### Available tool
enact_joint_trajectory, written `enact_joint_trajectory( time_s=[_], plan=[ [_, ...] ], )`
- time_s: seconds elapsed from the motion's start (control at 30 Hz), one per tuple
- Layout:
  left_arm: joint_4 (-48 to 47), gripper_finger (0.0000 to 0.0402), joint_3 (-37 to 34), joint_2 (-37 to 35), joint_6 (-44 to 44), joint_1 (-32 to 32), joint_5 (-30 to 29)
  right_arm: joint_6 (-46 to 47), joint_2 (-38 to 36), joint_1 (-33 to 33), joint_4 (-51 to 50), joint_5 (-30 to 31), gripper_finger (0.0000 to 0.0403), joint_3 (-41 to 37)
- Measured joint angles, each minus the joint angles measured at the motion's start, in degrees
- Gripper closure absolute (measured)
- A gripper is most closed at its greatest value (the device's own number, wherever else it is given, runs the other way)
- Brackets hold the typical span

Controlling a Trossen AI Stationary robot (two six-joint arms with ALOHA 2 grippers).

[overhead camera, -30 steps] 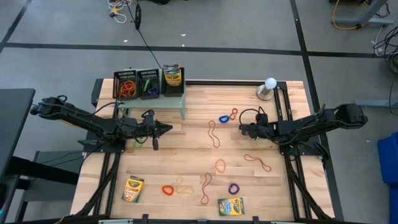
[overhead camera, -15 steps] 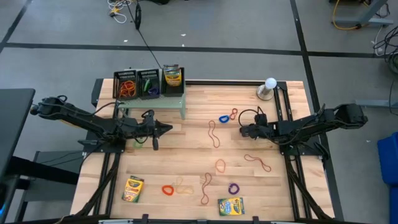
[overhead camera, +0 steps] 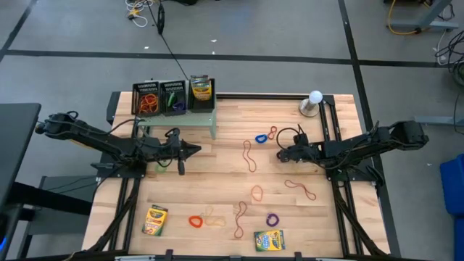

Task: Pick & Place Office Desk Supplies
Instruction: Put the black spring keychain into the middle black bin on the shelf

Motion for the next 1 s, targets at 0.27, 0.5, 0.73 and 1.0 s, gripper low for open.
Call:
enact_joint_trajectory(
  time_s=[0.27,0.5,0.73,1.0],
  plan=[
    [0.0,0.0379,0.0,0.0,0.0,0.0,0.0,-2.3,0.0,0.1,0.3,-3.4,0.0267,0.0],
    [0.0,0.0379,0.0,0.0,0.0,0.0,0.0,-3.4,1.6,1.2,1.9,-3.6,0.0233,0.1],
    [0.0,0.0379,0.0,0.0,0.0,0.0,0.0,-4.5,2.2,2.9,-1.4,-7.1,0.023,2.8],
    [0.0,0.0379,0.0,0.0,0.0,0.0,0.0,-5.4,2.4,4.4,-15.2,-9.5,0.0225,13.0]
  ],
)
